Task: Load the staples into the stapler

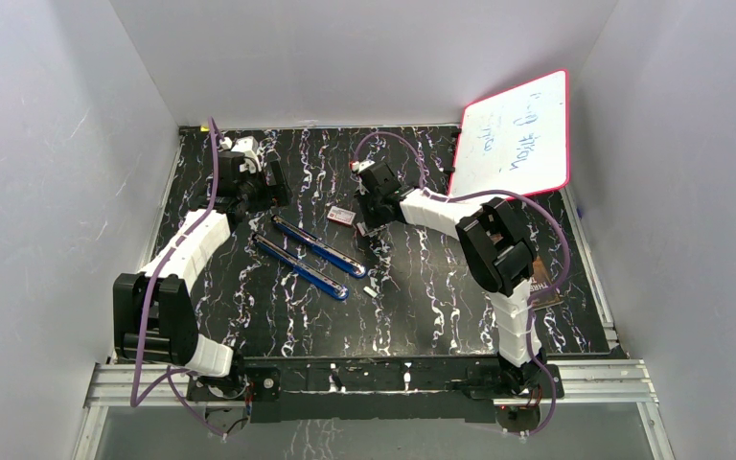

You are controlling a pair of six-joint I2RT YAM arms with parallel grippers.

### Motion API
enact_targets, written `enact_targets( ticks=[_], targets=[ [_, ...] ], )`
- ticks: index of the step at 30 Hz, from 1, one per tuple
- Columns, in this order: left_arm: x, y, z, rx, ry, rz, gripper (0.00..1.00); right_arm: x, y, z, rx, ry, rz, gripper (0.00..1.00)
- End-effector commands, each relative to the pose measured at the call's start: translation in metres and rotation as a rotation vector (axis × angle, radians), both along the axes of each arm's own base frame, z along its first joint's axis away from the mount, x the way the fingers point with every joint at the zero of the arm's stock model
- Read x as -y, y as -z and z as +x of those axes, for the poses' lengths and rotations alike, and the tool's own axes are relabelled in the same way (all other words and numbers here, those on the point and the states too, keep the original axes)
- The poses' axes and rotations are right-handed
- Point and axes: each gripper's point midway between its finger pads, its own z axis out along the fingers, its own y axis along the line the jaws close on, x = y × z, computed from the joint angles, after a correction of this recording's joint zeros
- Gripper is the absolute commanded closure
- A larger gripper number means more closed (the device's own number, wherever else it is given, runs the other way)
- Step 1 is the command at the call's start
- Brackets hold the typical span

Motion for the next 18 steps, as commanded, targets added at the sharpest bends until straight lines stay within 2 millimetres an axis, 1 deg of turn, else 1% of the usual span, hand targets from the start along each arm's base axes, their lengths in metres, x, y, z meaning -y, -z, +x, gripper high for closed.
enact_targets(
  ticks=[1,11,18],
  targets=[
    [-0.002,-0.016,0.007,0.035,0.000,0.004,0.03,-0.006,-0.018,0.007,0.039,-0.006,0.018,0.82],
    [-0.002,-0.016,0.007,0.035,-0.002,0.006,0.03,-0.007,-0.041,0.010,0.080,-0.002,0.048,0.89],
    [-0.003,-0.017,0.007,0.036,-0.003,0.007,0.03,-0.005,-0.050,0.011,0.098,0.005,0.051,0.93]
  ],
)
